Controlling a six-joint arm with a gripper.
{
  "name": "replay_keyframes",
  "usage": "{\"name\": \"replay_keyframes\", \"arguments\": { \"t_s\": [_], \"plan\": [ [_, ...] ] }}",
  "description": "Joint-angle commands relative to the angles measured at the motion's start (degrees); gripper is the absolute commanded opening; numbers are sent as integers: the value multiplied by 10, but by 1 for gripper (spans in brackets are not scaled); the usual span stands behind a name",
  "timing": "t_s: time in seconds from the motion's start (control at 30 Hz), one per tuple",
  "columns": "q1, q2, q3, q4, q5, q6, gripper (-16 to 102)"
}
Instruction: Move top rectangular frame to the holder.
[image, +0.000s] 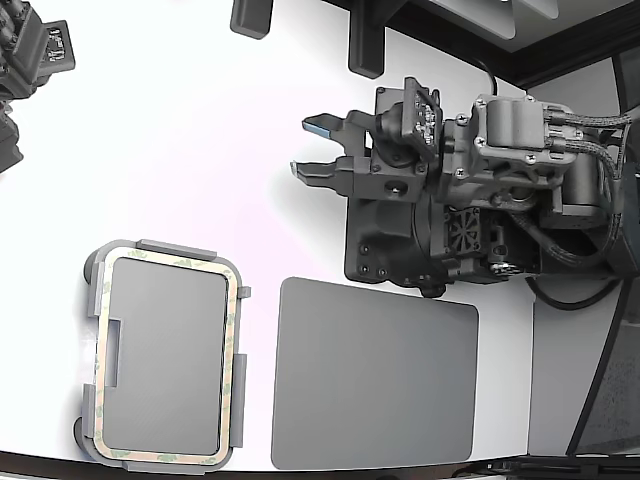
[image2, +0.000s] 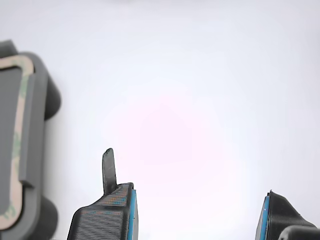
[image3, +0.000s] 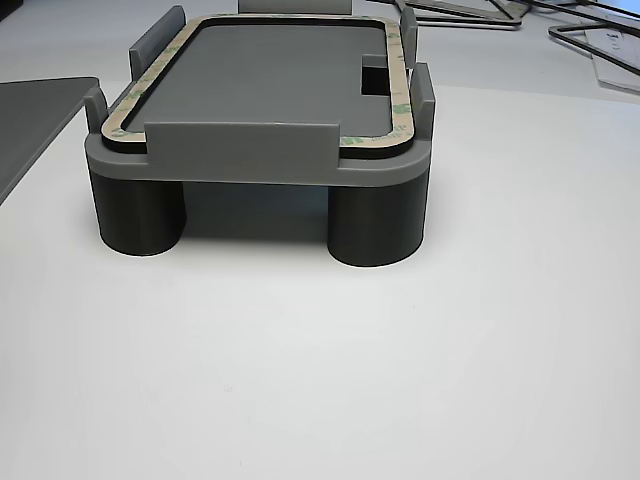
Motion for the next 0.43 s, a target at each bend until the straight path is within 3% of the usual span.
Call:
{"name": "replay_keyframes", "arguments": {
  "t_s": [0.0,0.4],
  "plan": [
    [-10,18,-12,-2,5,3,100],
    [-10,18,-12,-2,10,4,100]
  ]
}}
